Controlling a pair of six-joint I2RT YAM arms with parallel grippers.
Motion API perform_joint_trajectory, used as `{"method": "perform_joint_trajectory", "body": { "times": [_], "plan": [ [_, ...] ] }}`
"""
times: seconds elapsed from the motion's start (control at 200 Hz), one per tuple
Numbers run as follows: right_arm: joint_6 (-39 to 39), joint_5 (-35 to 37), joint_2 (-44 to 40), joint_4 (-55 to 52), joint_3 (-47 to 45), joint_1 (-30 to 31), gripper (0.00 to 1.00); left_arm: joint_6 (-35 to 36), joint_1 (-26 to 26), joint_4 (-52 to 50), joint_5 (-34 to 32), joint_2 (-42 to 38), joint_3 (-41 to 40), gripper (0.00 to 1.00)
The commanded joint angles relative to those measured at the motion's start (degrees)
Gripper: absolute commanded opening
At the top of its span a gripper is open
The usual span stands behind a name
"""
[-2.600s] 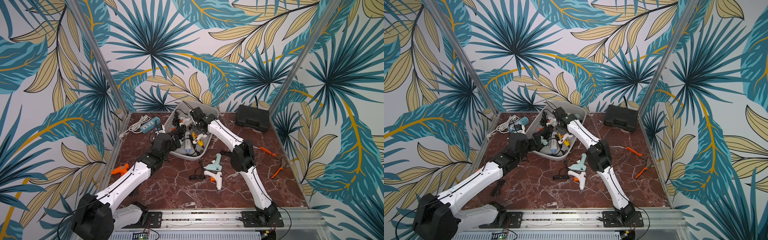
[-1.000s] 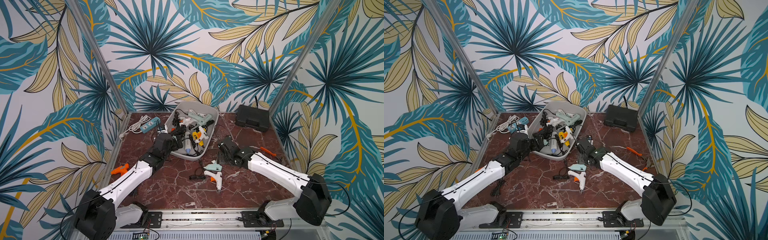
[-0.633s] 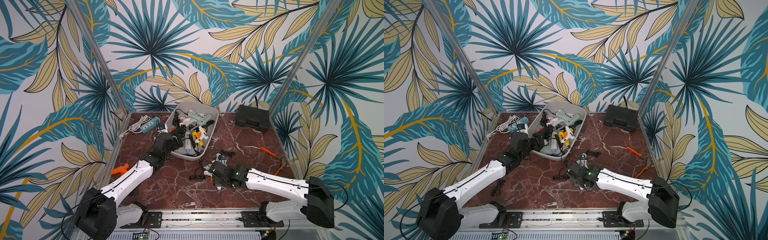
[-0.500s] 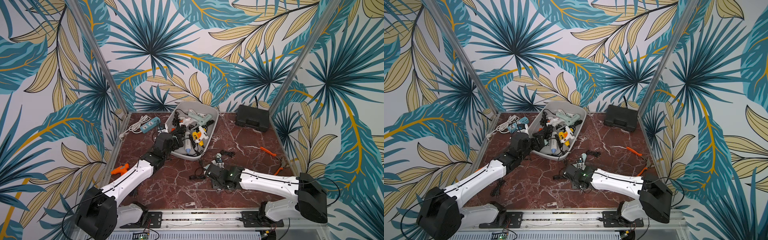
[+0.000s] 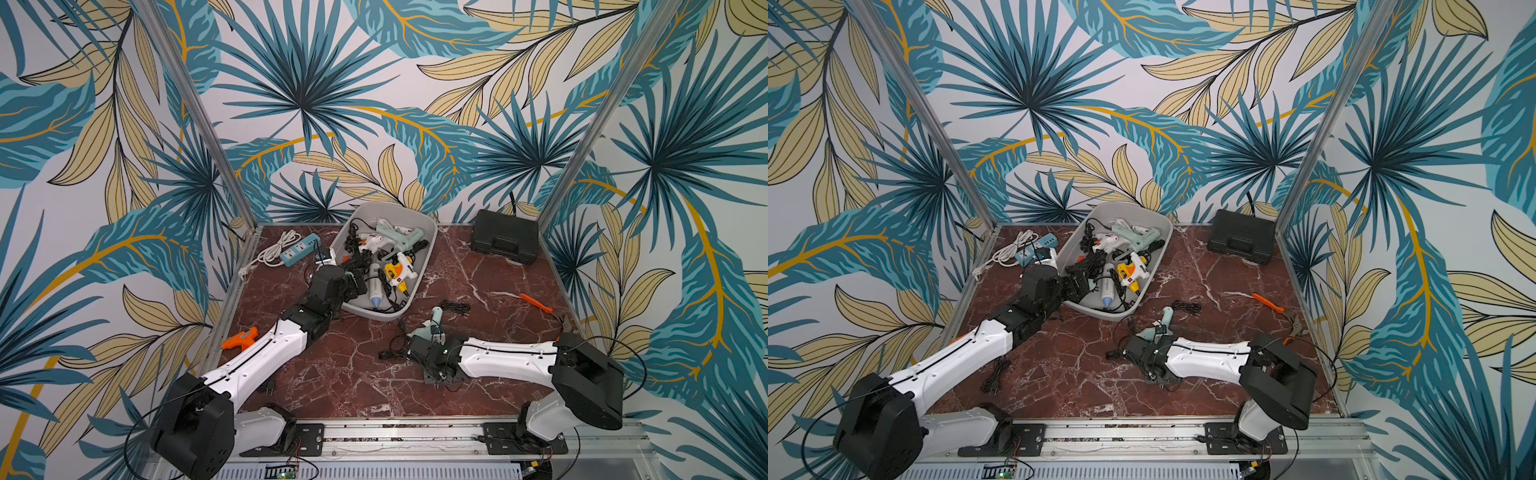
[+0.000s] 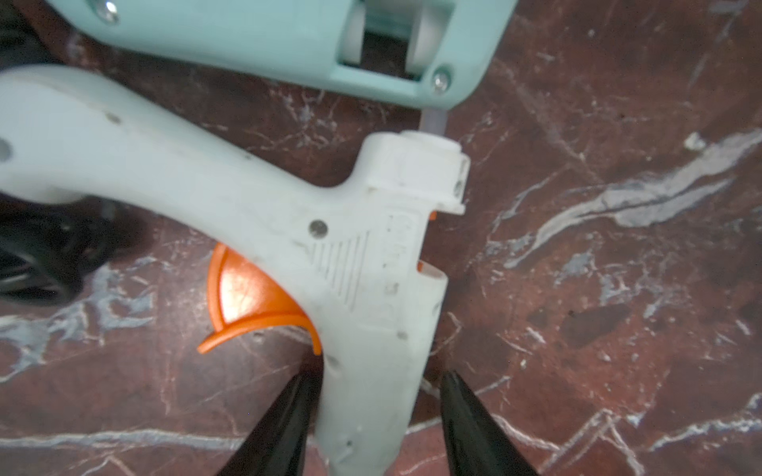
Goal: Put the hot melt glue gun into the storage box
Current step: Pick up the hot melt adhesive gun from the center of the board.
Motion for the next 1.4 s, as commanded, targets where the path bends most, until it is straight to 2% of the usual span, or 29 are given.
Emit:
{"method": "perform_joint_trajectory", "body": {
  "times": [0.0,0.13,0.25,0.471,0.591,0.887,1.047,1.242,1.392],
  "plan": [
    [-0.4,-0.2,2.1,3.5,-2.0,-1.2,0.53,-0.2,0.5,0.4,-0.5,0.0,-0.6,1.0],
    [-1.0,-0.7,3.1,5.0,-2.5,-2.2,0.5,-0.2,0.5,0.2,-0.5,-0.1,-0.5,1.0],
    [-1.1,-0.8,2.9,5.0,-3.1,-2.5,0.4,-0.2,0.4,0.0,-0.6,-0.2,-0.5,1.0],
    [-1.3,0.6,-2.1,2.9,-4.7,-2.5,0.18,-0.3,0.4,-0.1,-0.7,-0.5,-0.3,1.0],
    [-3.2,3.0,-6.3,1.3,-5.0,-2.5,0.0,-0.1,0.4,-0.6,-0.4,-0.5,0.3,1.0],
    [-14.4,10.5,-17.9,0.7,-5.1,-2.4,0.0,3.9,0.5,-5.2,3.3,-1.8,4.6,1.0],
    [-25.0,15.0,-24.2,2.2,-4.1,-2.4,0.0,9.4,1.1,-11.3,10.5,-2.0,9.9,1.0],
    [-41.9,22.5,-28.0,8.2,-2.6,-2.5,0.0,19.1,1.8,-22.1,26.9,-0.9,18.5,1.0],
    [-54.9,25.4,-28.3,17.8,-2.5,-2.8,0.0,25.7,1.8,-27.6,41.3,2.5,23.9,1.0]
  ]
}}
